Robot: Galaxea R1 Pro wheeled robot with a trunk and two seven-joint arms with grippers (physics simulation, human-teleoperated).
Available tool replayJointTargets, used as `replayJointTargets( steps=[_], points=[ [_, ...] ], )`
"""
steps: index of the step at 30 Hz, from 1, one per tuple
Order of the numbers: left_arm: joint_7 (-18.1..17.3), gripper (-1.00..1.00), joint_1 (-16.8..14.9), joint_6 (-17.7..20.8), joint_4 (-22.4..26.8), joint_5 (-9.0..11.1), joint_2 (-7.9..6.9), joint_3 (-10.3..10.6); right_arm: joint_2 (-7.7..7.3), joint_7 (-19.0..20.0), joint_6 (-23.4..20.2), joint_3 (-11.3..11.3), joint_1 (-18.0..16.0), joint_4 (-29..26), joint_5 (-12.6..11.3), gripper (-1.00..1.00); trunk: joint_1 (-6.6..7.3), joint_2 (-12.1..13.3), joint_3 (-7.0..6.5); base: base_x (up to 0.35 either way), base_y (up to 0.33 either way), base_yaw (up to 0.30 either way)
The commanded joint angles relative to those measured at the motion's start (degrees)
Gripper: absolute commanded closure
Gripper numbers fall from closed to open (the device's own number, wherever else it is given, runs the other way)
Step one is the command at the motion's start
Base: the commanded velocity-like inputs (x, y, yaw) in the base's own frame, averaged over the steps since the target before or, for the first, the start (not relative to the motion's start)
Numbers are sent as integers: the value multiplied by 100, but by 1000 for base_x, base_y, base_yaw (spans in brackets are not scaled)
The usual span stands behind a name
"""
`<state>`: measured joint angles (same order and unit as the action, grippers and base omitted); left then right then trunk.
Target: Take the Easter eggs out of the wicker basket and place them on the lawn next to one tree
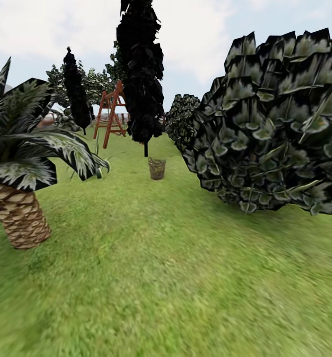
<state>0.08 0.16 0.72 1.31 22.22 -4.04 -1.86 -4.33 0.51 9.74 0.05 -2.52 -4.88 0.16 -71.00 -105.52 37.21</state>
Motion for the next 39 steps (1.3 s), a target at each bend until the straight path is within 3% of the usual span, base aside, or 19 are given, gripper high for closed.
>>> replayJointTargets(
  steps=[1, 9, 22, 25, 30, 39],
  points=[
    [1, -100, 2, 8, 10, 19, 0, -16, 0, 5, 19, -2, -3, 5, 1, -100, -3, -2, 5, 324, 0, 89],
    [1, -100, 2, 8, 10, 20, 1, -16, -1, 4, 19, -10, -3, 5, 0, -100, -3, -2, 5, 324, 0, 173],
    [9, -100, 2, 8, 10, 19, 8, -16, -86, 11, 19, -5, -3, -17, 1, -100, -3, -2, 5, 324, 0, 20],
    [69, -100, -14, 44, 108, 44, 106, -36, 12, -60, -78, -50, -39, -49, -78, -100, -3, -2, 5, 0, 0, 0],
    [179, -100, -16, -17, 45, 37, 162, -95, 173, 19, 20, 30, -43, 113, 26, -100, -3, -2, 5, 18, 0, 0],
    [316, -100, -16, -17, 53, 3, 201, -191, 186, 20, 89, 26, -42, 277, 28, -100, -3, -2, 5, 288, 79, 0]
  ],
)
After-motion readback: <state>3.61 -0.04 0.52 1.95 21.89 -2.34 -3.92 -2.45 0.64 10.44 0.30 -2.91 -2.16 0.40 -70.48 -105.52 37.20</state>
